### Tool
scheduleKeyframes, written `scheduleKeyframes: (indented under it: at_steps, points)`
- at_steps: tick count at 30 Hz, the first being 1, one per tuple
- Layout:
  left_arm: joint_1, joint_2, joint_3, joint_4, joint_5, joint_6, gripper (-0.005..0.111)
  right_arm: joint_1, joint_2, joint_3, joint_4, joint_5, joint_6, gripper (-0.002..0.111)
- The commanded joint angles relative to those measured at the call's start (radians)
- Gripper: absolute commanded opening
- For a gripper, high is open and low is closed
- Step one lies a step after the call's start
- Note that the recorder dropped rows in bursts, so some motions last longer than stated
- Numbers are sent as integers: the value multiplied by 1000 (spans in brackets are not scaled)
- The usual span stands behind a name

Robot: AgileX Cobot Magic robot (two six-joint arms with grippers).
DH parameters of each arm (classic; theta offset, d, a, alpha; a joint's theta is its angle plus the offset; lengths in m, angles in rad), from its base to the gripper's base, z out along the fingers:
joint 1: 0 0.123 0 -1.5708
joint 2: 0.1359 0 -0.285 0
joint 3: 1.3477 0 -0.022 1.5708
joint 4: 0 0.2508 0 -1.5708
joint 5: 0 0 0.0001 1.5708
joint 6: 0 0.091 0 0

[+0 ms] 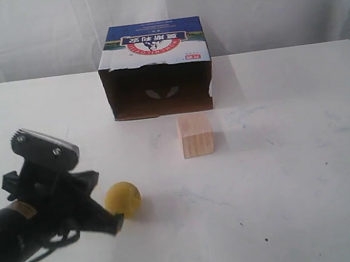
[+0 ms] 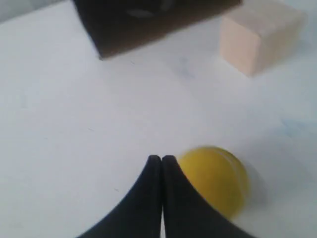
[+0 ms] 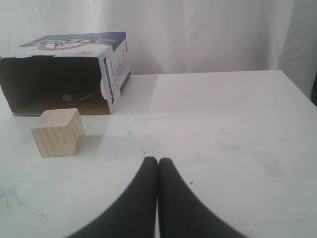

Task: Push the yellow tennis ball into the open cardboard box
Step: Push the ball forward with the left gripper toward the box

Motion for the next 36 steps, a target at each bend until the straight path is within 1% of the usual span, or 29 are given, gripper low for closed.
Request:
scheduleKeyframes:
  at_steps: [1, 5, 7, 9, 13, 14, 16, 19, 21, 23, 26, 30, 36]
  points:
    - [-1, -10, 50, 290, 65, -179, 0, 4, -7, 4, 0, -10, -2, 0]
    - [1, 1, 50, 167, 12, -106, 0, 4, -7, 4, 0, -7, -2, 0]
    - [23, 20, 50, 156, -30, -76, 0, 4, -7, 4, 0, -7, -2, 0]
    - [63, 39, 50, 156, -59, -69, 0, 4, -7, 4, 0, -7, -2, 0]
    - [182, 86, 50, 159, -104, -71, 0, 4, -7, 4, 0, -7, -2, 0]
    - [218, 97, 50, 176, -109, -76, 0, 4, -7, 4, 0, -7, -2, 0]
    - [286, 119, 50, 266, -111, -122, 0, 4, -7, 4, 0, -9, -2, 0]
    - [390, 149, 42, 445, -122, -304, 0, 4, -7, 4, 0, -9, -2, 0]
    - [436, 177, 20, 525, -122, -398, 0, 4, -7, 4, 0, -9, -2, 0]
    - [473, 209, -15, 589, -107, -439, 0, 4, -7, 4, 0, -9, -2, 0]
    - [493, 247, -68, 682, -85, -463, 0, 4, -7, 4, 0, -9, -2, 0]
    - [493, 286, -120, 816, -56, -530, 0, 4, -7, 4, 0, -7, -2, 0]
    - [493, 319, -166, 835, -37, -550, 0, 4, -7, 4, 0, -7, -2, 0]
